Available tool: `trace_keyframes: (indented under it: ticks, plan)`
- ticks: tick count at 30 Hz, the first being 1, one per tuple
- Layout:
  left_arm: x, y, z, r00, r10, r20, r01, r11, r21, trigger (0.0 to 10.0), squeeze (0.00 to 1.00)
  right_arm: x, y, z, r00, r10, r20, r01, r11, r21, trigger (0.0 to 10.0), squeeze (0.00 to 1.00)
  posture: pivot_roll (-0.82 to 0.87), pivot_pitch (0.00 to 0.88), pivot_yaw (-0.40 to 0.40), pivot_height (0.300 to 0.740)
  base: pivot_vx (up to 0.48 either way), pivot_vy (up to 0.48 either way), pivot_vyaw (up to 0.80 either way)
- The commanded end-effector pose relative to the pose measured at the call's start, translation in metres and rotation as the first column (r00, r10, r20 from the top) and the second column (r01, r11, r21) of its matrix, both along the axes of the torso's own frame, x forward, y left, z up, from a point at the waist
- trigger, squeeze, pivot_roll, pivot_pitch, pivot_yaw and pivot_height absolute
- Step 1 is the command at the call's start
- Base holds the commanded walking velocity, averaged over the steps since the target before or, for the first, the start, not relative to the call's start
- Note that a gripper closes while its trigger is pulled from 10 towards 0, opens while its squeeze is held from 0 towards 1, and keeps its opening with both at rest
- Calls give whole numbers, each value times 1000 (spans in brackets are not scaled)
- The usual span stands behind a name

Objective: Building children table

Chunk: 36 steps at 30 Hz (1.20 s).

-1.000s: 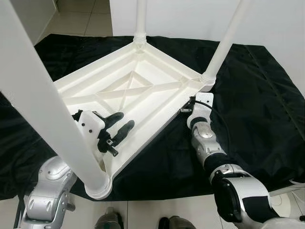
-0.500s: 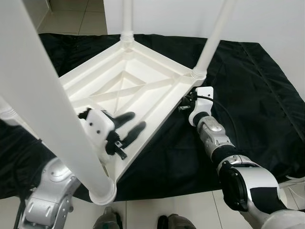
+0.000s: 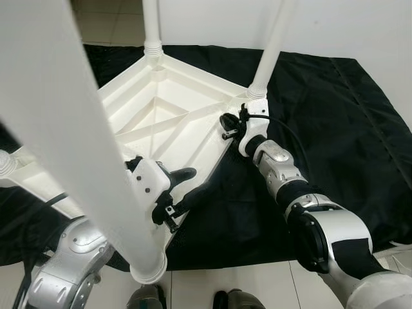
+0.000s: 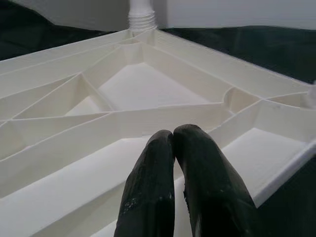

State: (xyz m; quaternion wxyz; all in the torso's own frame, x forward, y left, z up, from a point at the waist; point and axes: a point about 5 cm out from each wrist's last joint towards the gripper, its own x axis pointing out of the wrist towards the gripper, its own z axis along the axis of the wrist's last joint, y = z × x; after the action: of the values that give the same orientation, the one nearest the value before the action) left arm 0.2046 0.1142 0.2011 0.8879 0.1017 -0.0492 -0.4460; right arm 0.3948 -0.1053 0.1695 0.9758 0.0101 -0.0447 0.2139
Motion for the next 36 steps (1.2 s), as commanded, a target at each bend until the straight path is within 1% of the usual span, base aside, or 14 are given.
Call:
trace_keyframes:
  ticks: [1,2,4,6,9,14,20,23,25,26,30,34,35,36]
  plan:
    - [5,10,2,999,32,32,-34,998,44,10000,0,-1,-15,-2,997,-70,19,70,997,35,10000,0,137,106,-42,740,0,0,0]
    - [5,10,2,999,32,32,-34,998,44,10000,0,-1,-15,-2,997,-70,19,70,997,35,10000,0,137,106,-42,740,0,0,0]
    - [22,35,0,983,159,94,-169,978,122,10000,0,-5,-28,-5,987,-149,54,146,988,60,10000,0,124,106,-32,740,0,0,0]
    - [22,35,0,983,159,94,-169,978,122,10000,0,-5,-28,-5,987,-149,54,146,988,60,10000,0,124,106,-32,740,0,0,0]
    - [44,70,2,939,305,157,-334,918,214,10000,0,-14,-41,-7,974,-197,115,185,977,111,10000,0,118,105,-26,740,0,0,0]
    - [46,79,2,933,324,158,-354,903,245,10000,0,-19,-43,-5,971,-193,144,175,976,127,10000,0,103,104,-18,740,0,0,0]
    - [42,104,-1,936,328,131,-352,885,304,10000,0,-40,-54,0,953,-213,217,178,969,172,10000,0,81,99,-9,740,0,0,0]
    - [40,129,-13,945,311,106,-324,826,461,10000,0,-55,-66,5,943,-242,227,204,963,178,10000,0,64,96,-8,740,0,0,0]
    - [39,133,-14,948,307,81,-309,833,459,10000,0,-58,-69,9,939,-247,240,208,962,175,10000,0,62,95,-6,740,0,0,0]
    - [37,134,-14,953,297,57,-291,850,439,10000,1000,-59,-71,12,935,-251,250,212,962,175,10000,0,61,94,-6,740,0,0,0]
    - [33,136,-16,967,256,10,-238,881,410,10000,1000,-62,-75,15,933,-256,255,216,961,175,10000,0,59,93,-3,740,0,0,0]
    - [13,147,-38,963,210,-167,-118,891,439,10000,1000,-74,-85,14,936,-257,240,225,962,154,10000,0,49,80,9,740,0,0,0]
    - [9,146,-42,957,202,-205,-99,900,424,10000,125,-76,-87,14,936,-262,234,231,961,152,10000,0,49,79,9,740,0,0,0]
    - [4,142,-44,956,172,-238,-63,912,404,10000,0,-78,-89,13,935,-273,229,243,958,151,10000,0,48,78,10,740,0,0,0]
